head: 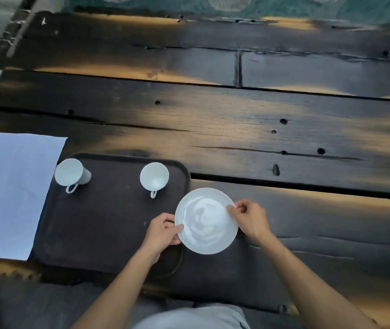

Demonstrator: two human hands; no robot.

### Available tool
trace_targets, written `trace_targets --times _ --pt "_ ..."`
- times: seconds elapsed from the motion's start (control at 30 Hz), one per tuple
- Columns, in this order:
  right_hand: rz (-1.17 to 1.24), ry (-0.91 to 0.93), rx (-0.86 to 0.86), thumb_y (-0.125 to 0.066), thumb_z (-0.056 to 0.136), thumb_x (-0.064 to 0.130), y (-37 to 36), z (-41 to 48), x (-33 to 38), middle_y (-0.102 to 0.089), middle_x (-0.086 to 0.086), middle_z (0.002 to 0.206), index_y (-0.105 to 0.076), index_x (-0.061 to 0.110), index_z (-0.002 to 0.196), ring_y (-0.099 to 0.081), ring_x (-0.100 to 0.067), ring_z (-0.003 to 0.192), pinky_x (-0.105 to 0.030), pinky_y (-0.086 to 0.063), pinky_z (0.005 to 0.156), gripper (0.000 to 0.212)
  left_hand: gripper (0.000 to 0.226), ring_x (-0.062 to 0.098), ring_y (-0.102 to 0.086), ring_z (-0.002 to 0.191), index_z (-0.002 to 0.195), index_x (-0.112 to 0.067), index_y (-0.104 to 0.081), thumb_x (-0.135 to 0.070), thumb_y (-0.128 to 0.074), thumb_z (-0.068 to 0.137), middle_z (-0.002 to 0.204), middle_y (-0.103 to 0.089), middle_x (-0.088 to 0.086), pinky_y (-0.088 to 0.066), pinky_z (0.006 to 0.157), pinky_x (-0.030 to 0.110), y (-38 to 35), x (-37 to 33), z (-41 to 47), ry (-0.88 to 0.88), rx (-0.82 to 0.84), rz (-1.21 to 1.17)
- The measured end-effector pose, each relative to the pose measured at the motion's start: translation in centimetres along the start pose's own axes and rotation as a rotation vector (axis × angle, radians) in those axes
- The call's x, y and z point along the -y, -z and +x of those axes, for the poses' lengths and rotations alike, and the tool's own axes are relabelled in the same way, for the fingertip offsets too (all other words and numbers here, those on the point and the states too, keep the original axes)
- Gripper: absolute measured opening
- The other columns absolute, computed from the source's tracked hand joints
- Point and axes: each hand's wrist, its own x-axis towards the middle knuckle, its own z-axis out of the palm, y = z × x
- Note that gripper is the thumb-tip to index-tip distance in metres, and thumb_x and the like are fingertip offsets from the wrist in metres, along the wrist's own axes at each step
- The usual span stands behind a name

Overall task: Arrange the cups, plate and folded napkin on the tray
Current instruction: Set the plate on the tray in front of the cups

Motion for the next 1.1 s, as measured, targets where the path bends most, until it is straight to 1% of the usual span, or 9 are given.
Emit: trace_targets --times 0.13,0.27,0.37,0.53,0.63,0.7,0.83,0.97,1.1 --pt "-0.03 0.006 0.049 -0.069 0.083 0.04 -3.3 -3.2 0.4 -0.071 0.006 0.067 -0.068 0.024 0.074 -0.066 -0.007 0.069 -0.018 -0.047 0.059 0.018 0.017 0.02 -0.076 0.075 0.103 -0.012 -0.069 -0.014 -0.077 0.088 0.087 -0.078 0.01 -0.06 0.066 0.03 4.2 2.5 -1.3 0.024 0.02 0.02" --pt "-0.088 0.015 0.111 -0.07 0.085 0.038 -6.9 -6.0 1.3 -0.07 0.0 0.064 -0.066 0.02 0.074 -0.07 -0.015 0.063 -0.032 -0.059 0.066 0.021 0.015 0.02 -0.075 0.074 0.102 -0.013 -0.07 -0.011 -0.077 0.088 0.086 -0.078 0.01 -0.06 0.066 0.03 8.4 3.9 -1.6 0.01 0.001 0.038" --pt "-0.095 -0.001 0.117 -0.07 0.086 0.033 -9.3 -7.6 2.5 -0.072 -0.002 0.067 -0.066 0.016 0.074 -0.072 -0.016 0.061 -0.037 -0.063 0.068 0.021 0.017 0.024 -0.075 0.083 0.102 -0.016 -0.072 -0.007 -0.076 0.087 0.088 -0.079 0.008 -0.062 0.07 0.032 11.4 4.4 -1.4 -0.004 0.0 0.055" --pt "-0.182 -0.045 0.078 -0.06 0.085 0.023 -13.0 -9.2 5.2 -0.071 -0.002 0.067 -0.067 0.009 0.073 -0.069 -0.021 0.067 -0.034 -0.061 0.068 0.02 0.033 0.024 -0.074 0.091 0.107 -0.02 -0.073 0.005 -0.07 0.086 0.094 -0.078 0.004 -0.062 0.077 0.036 15.0 4.8 -0.6 -0.044 0.032 0.089" --pt "-0.238 -0.07 0.045 -0.056 0.084 0.015 -14.6 -9.8 6.3 -0.07 -0.003 0.069 -0.07 0.01 0.073 -0.066 -0.024 0.073 -0.025 -0.049 0.06 0.018 0.036 0.024 -0.074 0.094 0.11 -0.021 -0.073 0.005 -0.07 0.086 0.1 -0.078 0.001 -0.062 0.081 0.037 16.6 5.0 -0.1 -0.043 0.053 0.092" --pt "-0.265 -0.087 0.019 -0.056 0.084 0.012 -15.4 -10.1 6.7 -0.068 -0.002 0.069 -0.07 0.01 0.072 -0.062 -0.023 0.071 -0.022 -0.043 0.062 0.018 0.037 0.021 -0.073 0.097 0.114 -0.019 -0.072 0.006 -0.07 0.087 0.106 -0.076 0.0 -0.062 0.08 0.033 17.3 5.1 0.2 -0.04 0.071 0.089" --pt "-0.28 -0.122 -0.031 -0.056 0.085 0.011 -16.6 -10.5 7.2 -0.071 -0.005 0.078 -0.073 0.01 0.079 -0.062 -0.024 0.076 -0.024 -0.044 0.066 0.018 0.041 0.012 -0.069 0.105 0.12 -0.022 -0.07 0.004 -0.067 0.089 0.115 -0.073 -0.007 -0.059 0.083 0.031 18.3 5.2 0.5 -0.044 0.118 0.079" --pt "-0.297 -0.142 -0.077 -0.053 0.084 0.008 -17.2 -10.7 7.5 -0.072 -0.011 0.075 -0.072 0.006 0.075 -0.064 -0.031 0.079 -0.032 -0.052 0.068 0.021 0.042 0.008 -0.066 0.108 0.12 -0.03 -0.069 0.002 -0.065 0.091 0.115 -0.071 -0.013 -0.059 0.083 0.027 18.7 5.2 0.7 -0.069 0.157 0.095" --pt "-0.309 -0.161 -0.114 -0.052 0.082 0.008 -17.6 -10.8 7.7 -0.068 -0.011 0.071 -0.07 0.007 0.073 -0.058 -0.034 0.074 -0.032 -0.049 0.065 0.02 0.043 0.014 -0.066 0.108 0.125 -0.027 -0.07 0.0 -0.063 0.092 0.118 -0.07 -0.005 -0.059 0.085 0.029 18.8 5.3 1.0 -0.087 0.155 0.161"
